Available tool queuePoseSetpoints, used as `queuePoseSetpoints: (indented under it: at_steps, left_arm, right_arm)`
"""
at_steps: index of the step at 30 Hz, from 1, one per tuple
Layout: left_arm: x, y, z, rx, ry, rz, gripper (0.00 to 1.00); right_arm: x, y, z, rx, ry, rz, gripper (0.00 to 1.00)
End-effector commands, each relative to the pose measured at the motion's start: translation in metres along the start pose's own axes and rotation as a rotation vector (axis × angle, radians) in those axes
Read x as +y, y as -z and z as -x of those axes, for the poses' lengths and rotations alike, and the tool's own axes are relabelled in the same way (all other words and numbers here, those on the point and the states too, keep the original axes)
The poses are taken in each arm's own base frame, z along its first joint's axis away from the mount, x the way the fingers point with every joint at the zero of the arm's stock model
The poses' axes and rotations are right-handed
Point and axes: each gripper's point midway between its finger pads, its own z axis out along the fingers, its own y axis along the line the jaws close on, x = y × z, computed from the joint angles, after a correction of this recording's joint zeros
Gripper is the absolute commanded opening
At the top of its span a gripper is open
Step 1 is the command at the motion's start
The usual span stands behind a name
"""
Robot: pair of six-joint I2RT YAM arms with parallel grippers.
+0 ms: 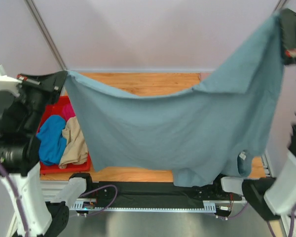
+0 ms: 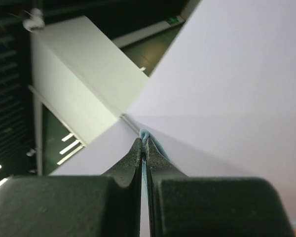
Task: Fold and stack the t-shirts
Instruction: Flatten the tshirt out
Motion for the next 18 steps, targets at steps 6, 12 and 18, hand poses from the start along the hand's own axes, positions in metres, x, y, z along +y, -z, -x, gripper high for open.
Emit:
queuePoseSetpoints:
  at_steps: [6, 12, 18]
  left_arm:
    - [0.109, -0.167, -0.029, 0.055, -0.103, 0.223, 0.0]
    - [0.221, -0.262, -0.075, 0.116, -0.153, 0.351, 0.0]
    - [0.296, -0.343, -0.099, 0.192, -0.15, 0.378, 0.0]
  right_arm:
    - [-0.24, -0.143, -0.134, 0.279, 0.246, -0.253, 0.0]
    - [-0.388, -0.164, -0.211, 0.401, 0.288, -0.339, 0.0]
    - [-0.495, -0.191, -0.273, 0.54, 0.242, -0.312, 0.0]
